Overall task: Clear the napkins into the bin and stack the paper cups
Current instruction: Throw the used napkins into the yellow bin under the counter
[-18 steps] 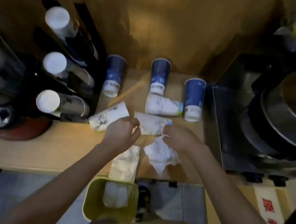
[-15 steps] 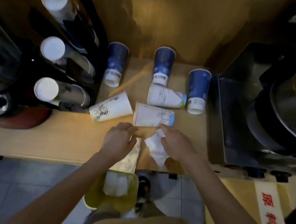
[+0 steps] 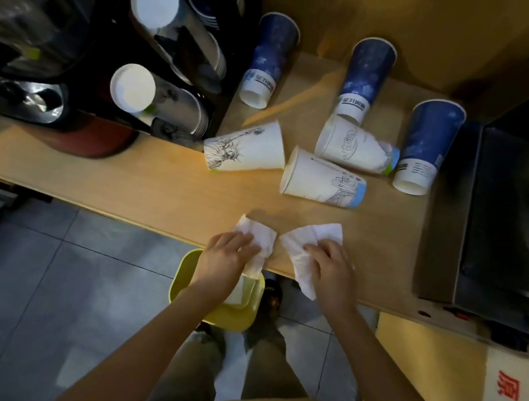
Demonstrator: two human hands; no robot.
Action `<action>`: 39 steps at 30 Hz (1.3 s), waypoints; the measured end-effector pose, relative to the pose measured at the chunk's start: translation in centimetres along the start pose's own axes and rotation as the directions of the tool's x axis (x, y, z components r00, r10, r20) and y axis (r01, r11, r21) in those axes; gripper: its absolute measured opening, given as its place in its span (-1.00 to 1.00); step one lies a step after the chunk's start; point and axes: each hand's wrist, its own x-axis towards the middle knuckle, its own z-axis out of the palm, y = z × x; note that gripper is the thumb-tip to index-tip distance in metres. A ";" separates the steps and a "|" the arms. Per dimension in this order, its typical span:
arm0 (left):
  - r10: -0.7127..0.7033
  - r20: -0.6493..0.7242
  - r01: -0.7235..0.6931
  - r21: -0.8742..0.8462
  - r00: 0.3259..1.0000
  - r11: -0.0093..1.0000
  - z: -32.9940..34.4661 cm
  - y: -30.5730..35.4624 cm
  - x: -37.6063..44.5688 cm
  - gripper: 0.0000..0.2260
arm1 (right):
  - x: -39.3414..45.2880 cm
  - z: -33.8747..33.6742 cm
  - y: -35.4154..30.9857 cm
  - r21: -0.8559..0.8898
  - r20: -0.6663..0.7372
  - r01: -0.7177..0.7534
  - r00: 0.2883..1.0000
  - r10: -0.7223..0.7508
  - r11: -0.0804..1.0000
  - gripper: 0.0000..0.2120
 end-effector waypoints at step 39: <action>-0.397 0.558 0.630 -0.317 0.729 0.709 41.5 -16.0 -2.9 -0.68 | 0.1 49.0 4.6 0.325 0.553 -0.607 0.744 0.375 0.725 -0.73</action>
